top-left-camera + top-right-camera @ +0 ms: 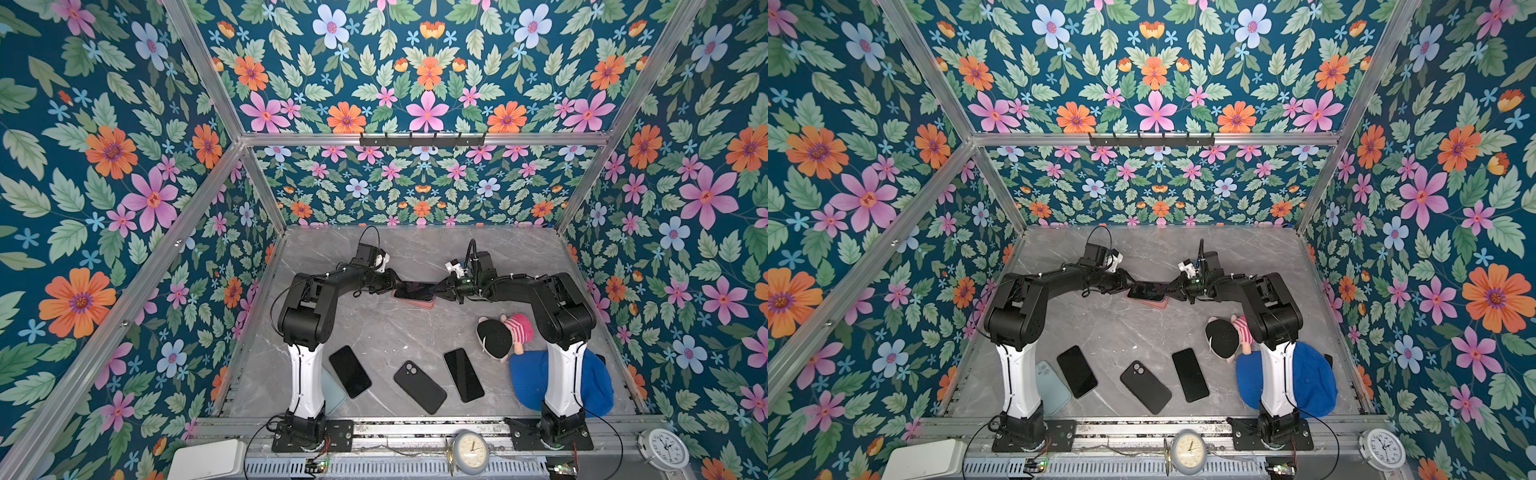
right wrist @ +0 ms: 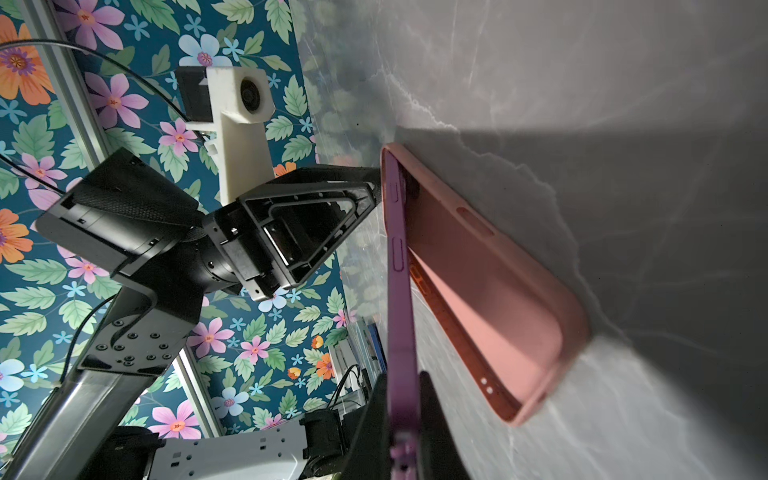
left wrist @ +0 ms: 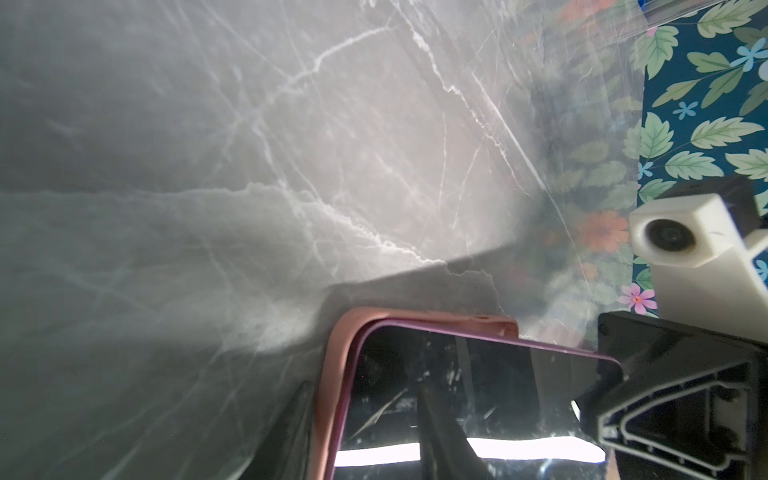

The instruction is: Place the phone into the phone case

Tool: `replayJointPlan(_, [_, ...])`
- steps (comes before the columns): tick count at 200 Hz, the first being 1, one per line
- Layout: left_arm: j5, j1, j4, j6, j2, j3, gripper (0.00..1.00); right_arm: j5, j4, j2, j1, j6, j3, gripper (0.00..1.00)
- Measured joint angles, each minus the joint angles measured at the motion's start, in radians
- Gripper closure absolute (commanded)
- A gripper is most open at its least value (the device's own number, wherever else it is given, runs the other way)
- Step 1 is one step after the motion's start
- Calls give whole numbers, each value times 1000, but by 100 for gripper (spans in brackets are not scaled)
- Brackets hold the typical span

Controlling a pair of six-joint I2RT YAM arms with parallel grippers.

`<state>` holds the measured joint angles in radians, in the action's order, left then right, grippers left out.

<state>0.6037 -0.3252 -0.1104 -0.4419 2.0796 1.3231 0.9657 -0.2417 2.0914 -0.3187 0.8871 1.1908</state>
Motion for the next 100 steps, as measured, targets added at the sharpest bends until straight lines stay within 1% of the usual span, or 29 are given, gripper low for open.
replayJointPlan(67, [-2, 0, 53, -8, -23, -51, 58, 2, -16, 21, -8, 16, 7, 100])
replayJointPlan(100, [-8, 2, 59, -23, -36, -71, 57, -3, 17, 26, -13, -1, 22, 100])
